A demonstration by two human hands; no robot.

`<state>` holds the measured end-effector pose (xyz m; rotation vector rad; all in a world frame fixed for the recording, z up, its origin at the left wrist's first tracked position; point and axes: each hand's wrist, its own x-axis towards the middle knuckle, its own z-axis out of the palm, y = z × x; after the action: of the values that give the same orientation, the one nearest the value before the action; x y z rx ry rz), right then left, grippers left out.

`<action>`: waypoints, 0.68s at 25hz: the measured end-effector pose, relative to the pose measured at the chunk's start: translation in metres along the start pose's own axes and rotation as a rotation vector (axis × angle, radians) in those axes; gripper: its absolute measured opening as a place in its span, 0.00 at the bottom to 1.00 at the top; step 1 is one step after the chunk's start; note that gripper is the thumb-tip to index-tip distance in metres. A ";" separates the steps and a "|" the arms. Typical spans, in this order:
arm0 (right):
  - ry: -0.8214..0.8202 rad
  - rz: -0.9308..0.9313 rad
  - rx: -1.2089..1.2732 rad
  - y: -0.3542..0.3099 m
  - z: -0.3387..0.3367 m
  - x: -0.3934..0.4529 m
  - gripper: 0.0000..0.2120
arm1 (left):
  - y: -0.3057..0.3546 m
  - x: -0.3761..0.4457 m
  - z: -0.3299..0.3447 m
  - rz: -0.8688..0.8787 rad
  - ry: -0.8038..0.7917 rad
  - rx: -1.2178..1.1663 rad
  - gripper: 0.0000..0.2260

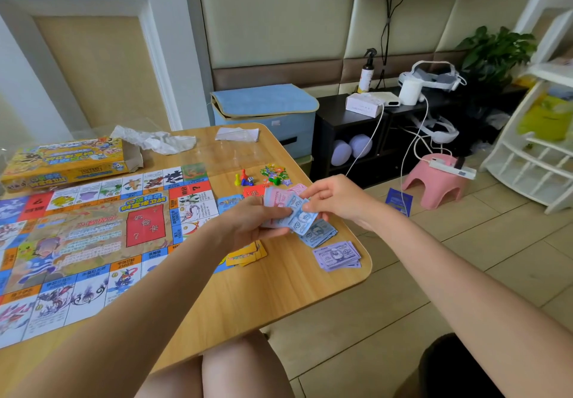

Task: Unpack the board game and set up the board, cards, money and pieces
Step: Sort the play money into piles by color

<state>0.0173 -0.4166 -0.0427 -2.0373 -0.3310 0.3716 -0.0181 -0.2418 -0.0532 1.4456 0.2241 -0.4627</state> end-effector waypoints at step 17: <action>0.176 0.105 -0.505 0.040 0.001 -0.006 0.12 | -0.010 0.000 -0.002 -0.133 -0.006 0.092 0.07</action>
<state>0.0142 -0.4368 -0.0781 -2.5704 -0.2229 0.1788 -0.0222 -0.2408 -0.0622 1.5243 0.2985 -0.5921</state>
